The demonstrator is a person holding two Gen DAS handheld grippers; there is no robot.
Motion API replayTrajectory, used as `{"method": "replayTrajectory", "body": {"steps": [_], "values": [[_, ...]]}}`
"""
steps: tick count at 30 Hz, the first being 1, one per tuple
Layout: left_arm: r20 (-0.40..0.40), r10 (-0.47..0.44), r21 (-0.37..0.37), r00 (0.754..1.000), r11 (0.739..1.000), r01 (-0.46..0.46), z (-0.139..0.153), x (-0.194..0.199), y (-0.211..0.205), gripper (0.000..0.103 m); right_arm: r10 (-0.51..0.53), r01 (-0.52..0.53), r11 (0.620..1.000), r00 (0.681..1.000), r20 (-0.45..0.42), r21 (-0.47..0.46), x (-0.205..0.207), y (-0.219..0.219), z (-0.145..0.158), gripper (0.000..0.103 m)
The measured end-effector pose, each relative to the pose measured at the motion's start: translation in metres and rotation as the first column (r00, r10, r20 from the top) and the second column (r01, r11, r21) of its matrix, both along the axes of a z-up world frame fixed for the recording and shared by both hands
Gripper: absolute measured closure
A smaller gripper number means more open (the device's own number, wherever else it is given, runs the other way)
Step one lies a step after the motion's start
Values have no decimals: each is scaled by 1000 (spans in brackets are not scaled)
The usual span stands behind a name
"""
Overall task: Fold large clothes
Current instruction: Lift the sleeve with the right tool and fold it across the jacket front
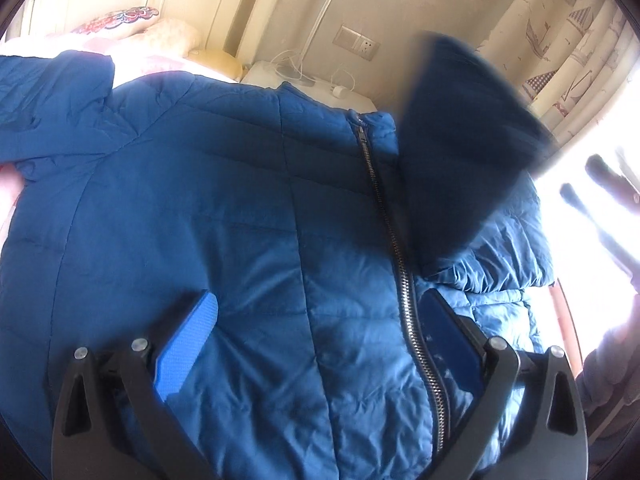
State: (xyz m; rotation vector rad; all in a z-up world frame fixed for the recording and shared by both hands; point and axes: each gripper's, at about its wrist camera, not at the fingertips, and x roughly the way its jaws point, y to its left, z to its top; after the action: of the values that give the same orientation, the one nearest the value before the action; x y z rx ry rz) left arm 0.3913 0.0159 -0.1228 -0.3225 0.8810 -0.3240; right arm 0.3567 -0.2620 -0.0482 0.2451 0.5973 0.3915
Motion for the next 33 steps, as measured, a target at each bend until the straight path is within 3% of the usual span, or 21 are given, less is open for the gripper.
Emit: {"method": "replayTrajectory", "body": {"steps": [3, 5, 7, 9, 10, 12, 14, 16, 19, 20, 21, 24, 27, 30, 33], "values": [[15, 6, 26, 1000, 1000, -6, 2, -3, -2, 2, -197, 198, 979, 980, 34, -39, -17, -30, -10, 40], [26, 0, 37, 1000, 999, -1, 4, -5, -7, 2, -378, 377, 918, 926, 19, -118, -25, -52, -28, 37], [23, -16, 27, 1000, 1000, 15, 6, -6, -11, 2, -493, 486, 862, 870, -14, -144, -27, -74, -52, 36], [-2, -14, -17, 1000, 1000, 14, 5, -2, -9, 2, -551, 544, 834, 829, -99, -94, -24, -99, -78, 36], [-31, 0, -66, 1000, 998, -2, 5, 3, -4, 2, -551, 553, 832, 819, -156, -39, -21, -112, -85, 36], [-83, 36, -140, 996, 989, -47, 4, 15, 6, 2, -565, 586, 806, 803, -189, 83, -27, -134, -91, 31], [-136, 103, -165, 985, 978, -125, 4, 32, 15, 4, -559, 588, 799, 804, -203, 129, -30, -141, -96, 30], [-193, 156, -152, 969, 971, -186, 2, 49, 16, 13, -555, 584, 801, 807, -202, 134, -30, -140, -95, 30], [-233, 152, -53, 960, 984, -169, 4, 72, -1, 52, -552, 579, 804, 811, -194, 132, -31, -139, -96, 30], [-226, 157, -24, 961, 986, -167, 9, 75, -6, 71, -551, 579, 803, 811, -197, 138, -32, -140, -97, 30], [-207, 156, -17, 966, 987, -163, 16, 75, -10, 81, -552, 582, 800, 809, -201, 146, -29, -142, -100, 30], [-69, 135, -50, 988, 989, -139, 57, 62, -13, 87, -554, 589, 788, 805, -214, 179, -33, -146, -101, 30], [72, 155, -70, 985, 986, -150, 105, 44, -4, 88, -546, 581, 793, 812, -207, 183, -34, -144, -100, 28], [115, 146, -64, 983, 988, -139, 129, 39, 8, 88, -537, 567, 804, 822, -192, 178, -33, -141, -98, 25], [118, 156, -33, 981, 988, -153, 130, 37, 20, 88, -536, 566, 804, 822, -192, 179, -33, -141, -98, 25]]}}
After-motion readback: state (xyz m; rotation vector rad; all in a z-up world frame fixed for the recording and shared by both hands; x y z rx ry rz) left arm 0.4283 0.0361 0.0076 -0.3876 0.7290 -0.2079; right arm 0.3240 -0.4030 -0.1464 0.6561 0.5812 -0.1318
